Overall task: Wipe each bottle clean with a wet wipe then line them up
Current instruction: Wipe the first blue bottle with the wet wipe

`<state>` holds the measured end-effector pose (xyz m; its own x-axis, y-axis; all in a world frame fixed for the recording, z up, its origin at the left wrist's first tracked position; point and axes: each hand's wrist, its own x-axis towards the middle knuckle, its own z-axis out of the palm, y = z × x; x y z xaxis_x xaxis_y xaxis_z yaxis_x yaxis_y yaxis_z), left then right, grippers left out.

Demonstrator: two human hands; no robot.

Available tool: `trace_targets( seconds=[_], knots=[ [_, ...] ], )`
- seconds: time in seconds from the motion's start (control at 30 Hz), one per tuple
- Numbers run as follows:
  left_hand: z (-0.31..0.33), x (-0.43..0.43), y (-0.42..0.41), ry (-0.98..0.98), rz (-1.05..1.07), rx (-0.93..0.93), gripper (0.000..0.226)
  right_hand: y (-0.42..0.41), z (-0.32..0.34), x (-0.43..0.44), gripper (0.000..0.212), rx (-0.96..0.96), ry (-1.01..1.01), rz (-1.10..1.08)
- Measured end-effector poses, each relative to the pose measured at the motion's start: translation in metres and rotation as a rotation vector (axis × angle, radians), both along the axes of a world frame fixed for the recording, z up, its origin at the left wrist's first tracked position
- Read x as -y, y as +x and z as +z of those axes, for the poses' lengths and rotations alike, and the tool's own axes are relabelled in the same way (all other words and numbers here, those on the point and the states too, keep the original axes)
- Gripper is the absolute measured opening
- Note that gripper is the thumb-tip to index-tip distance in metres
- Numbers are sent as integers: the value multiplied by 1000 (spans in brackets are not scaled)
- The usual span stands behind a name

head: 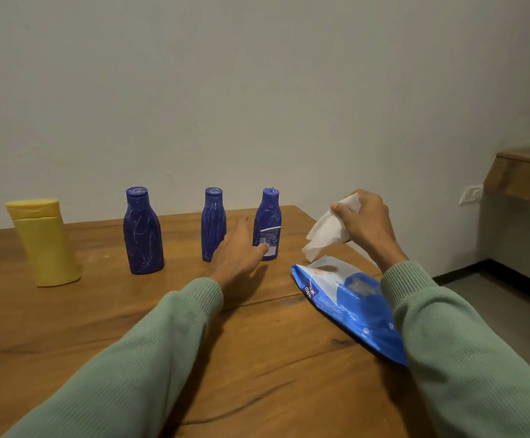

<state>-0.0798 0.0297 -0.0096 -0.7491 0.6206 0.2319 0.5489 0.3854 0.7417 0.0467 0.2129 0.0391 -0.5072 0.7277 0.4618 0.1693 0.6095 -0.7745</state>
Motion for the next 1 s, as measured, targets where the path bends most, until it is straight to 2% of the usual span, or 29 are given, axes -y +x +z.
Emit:
trace_targets(
  seconds=[0.23, 0.7, 0.9, 1.0],
  knots=[
    [-4, -15, -13, 130, -26, 125, 65, -6, -10, -3, 22, -50, 5, 15],
    [-5, -16, -14, 191, -2, 155, 50, -13, -2, 17, 27, -52, 18, -27],
    [6, 2, 0, 294, -31, 349, 48, -15, 4, 33, 27, -45, 3, -5],
    [11, 16, 3, 280, -57, 348, 44, -17, 6, 44, 26, -46, -24, 6]
  ],
)
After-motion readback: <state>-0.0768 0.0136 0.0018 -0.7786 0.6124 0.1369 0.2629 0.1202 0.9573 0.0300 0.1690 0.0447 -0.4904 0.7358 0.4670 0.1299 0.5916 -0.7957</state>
